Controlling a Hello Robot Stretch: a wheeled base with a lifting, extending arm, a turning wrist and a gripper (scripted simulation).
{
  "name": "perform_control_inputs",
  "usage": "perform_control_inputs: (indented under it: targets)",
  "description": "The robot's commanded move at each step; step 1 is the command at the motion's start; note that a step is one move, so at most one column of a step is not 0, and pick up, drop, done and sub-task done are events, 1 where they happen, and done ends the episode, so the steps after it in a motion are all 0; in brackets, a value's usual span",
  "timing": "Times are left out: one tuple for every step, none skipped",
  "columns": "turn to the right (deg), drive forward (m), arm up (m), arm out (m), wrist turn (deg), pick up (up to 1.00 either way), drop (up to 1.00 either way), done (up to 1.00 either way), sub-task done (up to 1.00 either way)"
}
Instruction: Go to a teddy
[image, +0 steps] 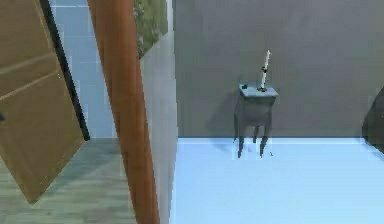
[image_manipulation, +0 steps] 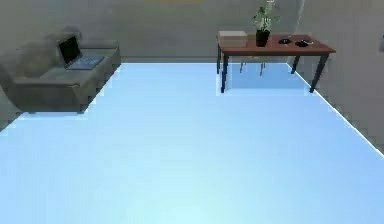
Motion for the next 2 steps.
perform_control_inputs:
  targets:
    - [-45.0, 0.0, 0.0, 0.0, 0.0, 0.0, 0.0, 0.0, 0.0]
    - [-18.0, 0.0, 0.0, 0.0, 0.0, 0.0, 0.0, 0.0, 0.0]
